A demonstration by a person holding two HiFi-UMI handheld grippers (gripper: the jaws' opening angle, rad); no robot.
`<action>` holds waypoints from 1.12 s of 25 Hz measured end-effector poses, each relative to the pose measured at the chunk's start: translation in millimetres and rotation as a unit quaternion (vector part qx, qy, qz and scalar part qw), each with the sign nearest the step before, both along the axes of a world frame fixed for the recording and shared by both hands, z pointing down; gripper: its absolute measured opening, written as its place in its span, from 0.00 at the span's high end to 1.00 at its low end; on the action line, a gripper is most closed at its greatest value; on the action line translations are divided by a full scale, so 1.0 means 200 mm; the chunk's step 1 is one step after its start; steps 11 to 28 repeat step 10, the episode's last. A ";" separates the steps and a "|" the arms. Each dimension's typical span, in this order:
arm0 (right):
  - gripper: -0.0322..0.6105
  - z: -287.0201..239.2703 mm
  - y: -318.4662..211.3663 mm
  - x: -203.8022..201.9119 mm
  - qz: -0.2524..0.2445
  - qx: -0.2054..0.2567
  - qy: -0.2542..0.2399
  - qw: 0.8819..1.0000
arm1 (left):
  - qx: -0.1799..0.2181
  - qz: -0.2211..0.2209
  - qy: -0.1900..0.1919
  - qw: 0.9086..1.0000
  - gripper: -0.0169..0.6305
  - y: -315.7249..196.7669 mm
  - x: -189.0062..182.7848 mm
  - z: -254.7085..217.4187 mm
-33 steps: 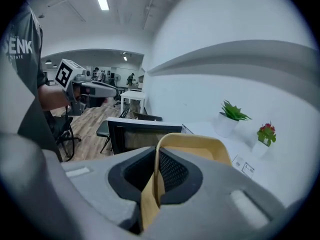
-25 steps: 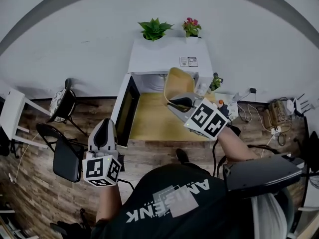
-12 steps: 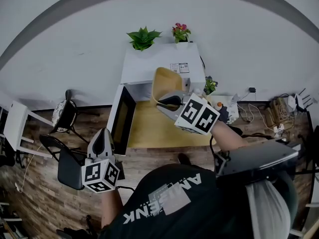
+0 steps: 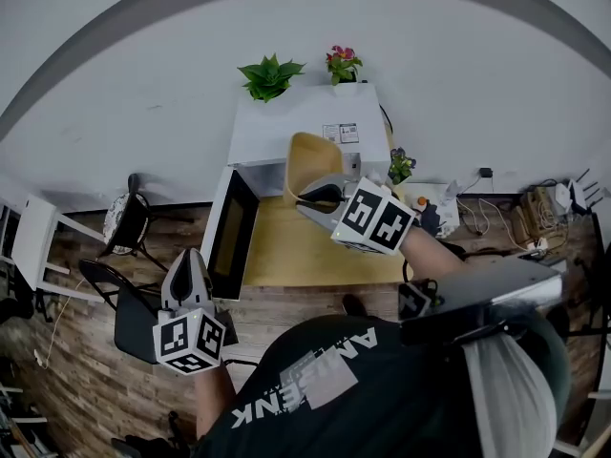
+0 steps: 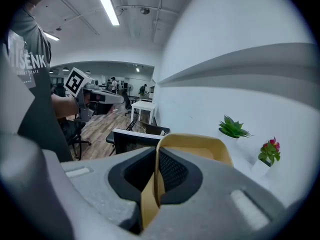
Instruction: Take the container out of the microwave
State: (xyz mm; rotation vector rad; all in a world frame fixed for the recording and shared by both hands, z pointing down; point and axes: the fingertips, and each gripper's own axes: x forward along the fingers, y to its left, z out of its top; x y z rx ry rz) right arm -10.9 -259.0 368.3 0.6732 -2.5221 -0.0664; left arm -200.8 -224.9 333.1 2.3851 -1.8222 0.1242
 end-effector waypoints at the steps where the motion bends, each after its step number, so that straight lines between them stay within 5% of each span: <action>1: 0.91 0.01 0.00 0.00 0.001 0.000 -0.001 1.000 | 0.004 -0.005 -0.007 1.000 0.97 0.00 0.00 0.00; 28: 0.91 0.02 -0.02 0.00 -0.008 0.002 -0.002 1.000 | -0.008 -0.009 0.000 1.000 0.97 0.00 0.01 0.01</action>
